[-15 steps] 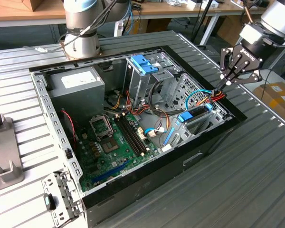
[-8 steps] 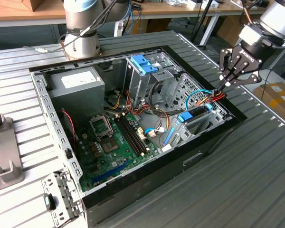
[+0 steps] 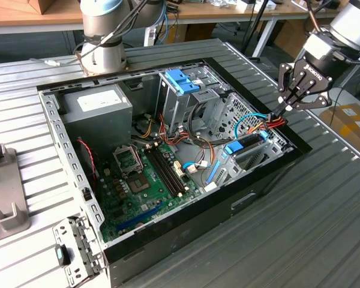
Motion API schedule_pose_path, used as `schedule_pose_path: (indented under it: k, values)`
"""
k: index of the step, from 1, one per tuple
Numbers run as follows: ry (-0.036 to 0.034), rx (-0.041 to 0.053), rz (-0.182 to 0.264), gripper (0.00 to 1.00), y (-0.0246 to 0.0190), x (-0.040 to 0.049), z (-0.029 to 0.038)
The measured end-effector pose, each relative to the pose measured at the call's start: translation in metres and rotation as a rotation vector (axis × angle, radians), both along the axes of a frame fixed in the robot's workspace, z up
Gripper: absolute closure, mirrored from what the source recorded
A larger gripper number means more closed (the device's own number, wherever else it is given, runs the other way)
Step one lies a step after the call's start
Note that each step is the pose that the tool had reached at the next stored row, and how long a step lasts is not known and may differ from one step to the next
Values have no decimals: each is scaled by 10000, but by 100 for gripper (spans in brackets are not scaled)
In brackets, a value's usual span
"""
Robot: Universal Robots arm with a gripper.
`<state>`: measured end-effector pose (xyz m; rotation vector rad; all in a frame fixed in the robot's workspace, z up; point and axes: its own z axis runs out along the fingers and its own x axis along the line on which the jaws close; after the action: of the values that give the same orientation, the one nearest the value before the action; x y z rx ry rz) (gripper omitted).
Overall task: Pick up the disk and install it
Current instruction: 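Insert the first disk wire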
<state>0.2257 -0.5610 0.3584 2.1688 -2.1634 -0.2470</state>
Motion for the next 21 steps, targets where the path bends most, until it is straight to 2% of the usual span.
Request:
schedule_pose_path:
  k: [1,4,6,14,17,21]
  values:
    - [0,1,0,90,-16,-1,-1]
    - [0,1,-1,90,-115,-11,-3]
    - [0,0,0,90,-150,-23,-3]
    - [0,1,-1,90,-223,-65,-7]
    - [0,1,1,90,-232,-67,-5]
    - [0,2,-1,90,-233,-67,57]
